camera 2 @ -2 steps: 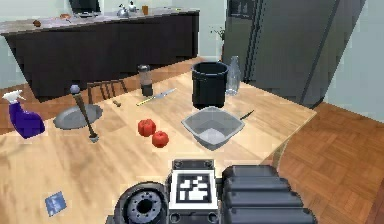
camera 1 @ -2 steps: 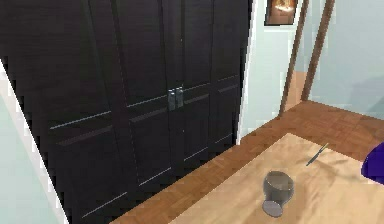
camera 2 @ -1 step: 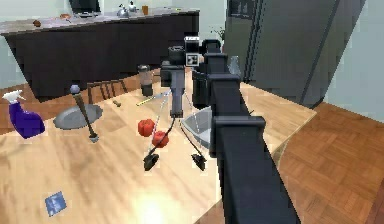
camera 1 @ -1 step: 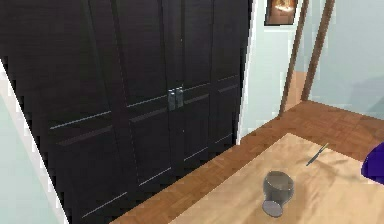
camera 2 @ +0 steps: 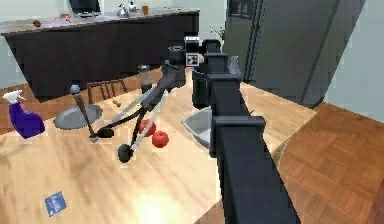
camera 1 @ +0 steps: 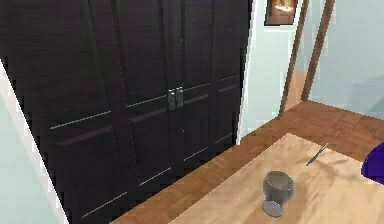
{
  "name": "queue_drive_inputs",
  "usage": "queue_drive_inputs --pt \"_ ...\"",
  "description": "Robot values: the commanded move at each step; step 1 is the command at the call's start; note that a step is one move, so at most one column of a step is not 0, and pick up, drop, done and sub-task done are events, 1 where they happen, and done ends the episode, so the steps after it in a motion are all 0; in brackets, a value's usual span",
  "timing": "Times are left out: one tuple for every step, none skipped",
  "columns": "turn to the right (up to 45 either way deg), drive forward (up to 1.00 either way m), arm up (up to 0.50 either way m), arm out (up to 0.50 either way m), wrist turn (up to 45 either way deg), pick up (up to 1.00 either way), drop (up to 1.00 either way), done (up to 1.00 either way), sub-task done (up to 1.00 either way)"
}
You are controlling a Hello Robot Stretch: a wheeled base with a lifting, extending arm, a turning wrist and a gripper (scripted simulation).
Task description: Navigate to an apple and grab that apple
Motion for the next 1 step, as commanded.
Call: queue_drive_inputs --pt "0.0 0.00 0.00 0.00 45.0 0.00 0.00 0.00 0.00"
